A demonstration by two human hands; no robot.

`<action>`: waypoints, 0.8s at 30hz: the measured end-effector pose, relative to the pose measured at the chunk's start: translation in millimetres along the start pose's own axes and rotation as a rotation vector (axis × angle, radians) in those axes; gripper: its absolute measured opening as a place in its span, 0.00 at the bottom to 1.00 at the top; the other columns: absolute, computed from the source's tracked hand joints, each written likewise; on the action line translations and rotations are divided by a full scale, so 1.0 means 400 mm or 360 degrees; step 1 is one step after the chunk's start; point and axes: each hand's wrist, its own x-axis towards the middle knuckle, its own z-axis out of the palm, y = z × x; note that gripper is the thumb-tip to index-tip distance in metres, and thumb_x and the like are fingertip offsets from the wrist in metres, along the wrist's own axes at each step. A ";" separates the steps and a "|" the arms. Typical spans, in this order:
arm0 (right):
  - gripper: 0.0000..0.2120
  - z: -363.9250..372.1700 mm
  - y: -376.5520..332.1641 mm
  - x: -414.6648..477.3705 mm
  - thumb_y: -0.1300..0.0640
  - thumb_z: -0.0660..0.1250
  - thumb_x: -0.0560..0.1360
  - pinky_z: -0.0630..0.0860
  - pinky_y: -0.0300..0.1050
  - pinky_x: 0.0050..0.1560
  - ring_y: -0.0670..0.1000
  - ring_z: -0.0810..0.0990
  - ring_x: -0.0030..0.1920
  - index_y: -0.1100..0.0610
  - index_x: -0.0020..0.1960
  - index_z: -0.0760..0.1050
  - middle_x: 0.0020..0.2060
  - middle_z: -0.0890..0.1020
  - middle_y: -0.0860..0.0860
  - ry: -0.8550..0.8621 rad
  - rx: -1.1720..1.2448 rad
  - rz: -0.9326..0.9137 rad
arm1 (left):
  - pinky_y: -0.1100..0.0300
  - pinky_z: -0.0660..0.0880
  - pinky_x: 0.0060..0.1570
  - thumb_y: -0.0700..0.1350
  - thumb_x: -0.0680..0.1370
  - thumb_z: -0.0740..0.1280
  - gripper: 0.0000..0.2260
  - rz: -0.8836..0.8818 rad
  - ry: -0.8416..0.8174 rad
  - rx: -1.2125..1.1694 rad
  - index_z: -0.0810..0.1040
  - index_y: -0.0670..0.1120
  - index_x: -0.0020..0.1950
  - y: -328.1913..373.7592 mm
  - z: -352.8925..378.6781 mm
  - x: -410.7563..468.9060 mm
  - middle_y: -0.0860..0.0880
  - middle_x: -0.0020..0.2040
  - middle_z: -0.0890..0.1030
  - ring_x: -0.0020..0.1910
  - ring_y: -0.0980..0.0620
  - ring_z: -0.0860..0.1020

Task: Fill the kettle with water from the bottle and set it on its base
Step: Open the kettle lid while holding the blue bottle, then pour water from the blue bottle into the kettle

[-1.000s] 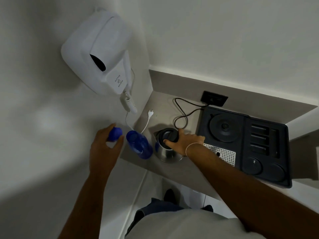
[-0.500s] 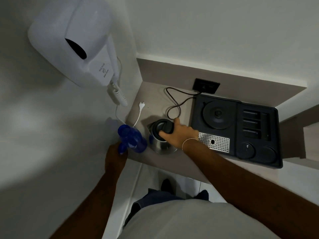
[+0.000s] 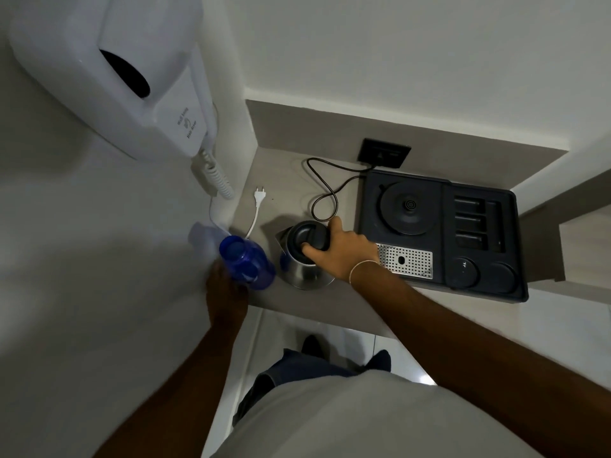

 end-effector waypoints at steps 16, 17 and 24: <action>0.24 -0.015 0.044 0.007 0.33 0.63 0.79 0.74 0.51 0.52 0.56 0.82 0.47 0.47 0.65 0.63 0.47 0.84 0.52 -0.0180 0.0389 -0.0089 | 0.72 0.74 0.58 0.34 0.68 0.83 0.43 -0.0199 -0.0191 -0.0861 0.65 0.59 0.72 0.131 -0.041 -0.043 0.66 0.63 0.72 0.57 0.76 0.76; 0.23 -0.014 0.057 0.009 0.32 0.63 0.78 0.73 0.50 0.51 0.55 0.83 0.47 0.45 0.64 0.63 0.47 0.85 0.52 -0.0197 0.0461 -0.0104 | 0.65 0.76 0.61 0.33 0.67 0.83 0.42 -0.0199 -0.0175 -0.0904 0.67 0.53 0.74 0.130 -0.042 -0.039 0.63 0.64 0.75 0.58 0.72 0.77; 0.23 -0.005 0.130 0.009 0.34 0.67 0.75 0.74 0.47 0.49 0.40 0.78 0.35 0.50 0.58 0.69 0.35 0.82 0.43 -0.0252 0.1005 -0.0175 | 0.39 0.78 0.67 0.39 0.68 0.84 0.29 -0.0068 -0.0123 -0.0809 0.74 0.61 0.59 0.146 -0.057 -0.046 0.69 0.50 0.83 0.50 0.67 0.82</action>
